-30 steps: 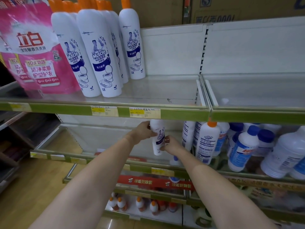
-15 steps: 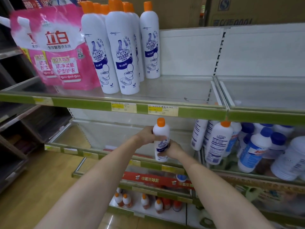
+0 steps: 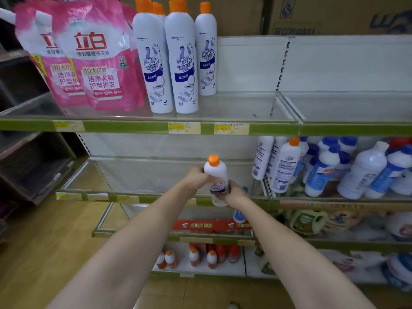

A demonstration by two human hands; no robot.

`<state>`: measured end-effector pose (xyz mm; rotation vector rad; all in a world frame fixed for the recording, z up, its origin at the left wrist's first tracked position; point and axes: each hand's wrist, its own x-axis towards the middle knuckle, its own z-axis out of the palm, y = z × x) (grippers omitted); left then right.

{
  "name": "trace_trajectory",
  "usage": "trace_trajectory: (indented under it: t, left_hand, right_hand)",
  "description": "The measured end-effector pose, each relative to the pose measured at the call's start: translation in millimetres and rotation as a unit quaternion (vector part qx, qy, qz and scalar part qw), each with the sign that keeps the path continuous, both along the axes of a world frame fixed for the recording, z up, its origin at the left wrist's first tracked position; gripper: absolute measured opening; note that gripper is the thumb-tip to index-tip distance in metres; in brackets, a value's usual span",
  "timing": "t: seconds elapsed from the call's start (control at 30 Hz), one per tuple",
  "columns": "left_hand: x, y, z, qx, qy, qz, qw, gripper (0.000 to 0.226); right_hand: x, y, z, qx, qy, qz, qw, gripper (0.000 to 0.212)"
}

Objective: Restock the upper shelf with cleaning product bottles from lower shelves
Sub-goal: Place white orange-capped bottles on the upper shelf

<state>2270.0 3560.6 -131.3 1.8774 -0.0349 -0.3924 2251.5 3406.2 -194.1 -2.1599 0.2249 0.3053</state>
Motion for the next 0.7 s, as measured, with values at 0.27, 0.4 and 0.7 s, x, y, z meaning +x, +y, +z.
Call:
trace_trajectory:
  t: [0.27,0.4,0.7]
  left_hand:
    - [-43,44,-7,-0.095,0.048,0.065,0.992,0.053]
    - [-57,66,-11,-0.12,0.069,0.103,0.985,0.061]
    - [-83,111,-13,-0.131,0.097,0.171,0.972,0.076]
  right_hand:
    - [-69,42,12,0.059,0.057,0.106,0.991,0.06]
    - [-90,63,9,0.077,0.092,0.127,0.985,0.064]
    - [-130,102,19,0.124,0.144,0.157,0.969,0.054]
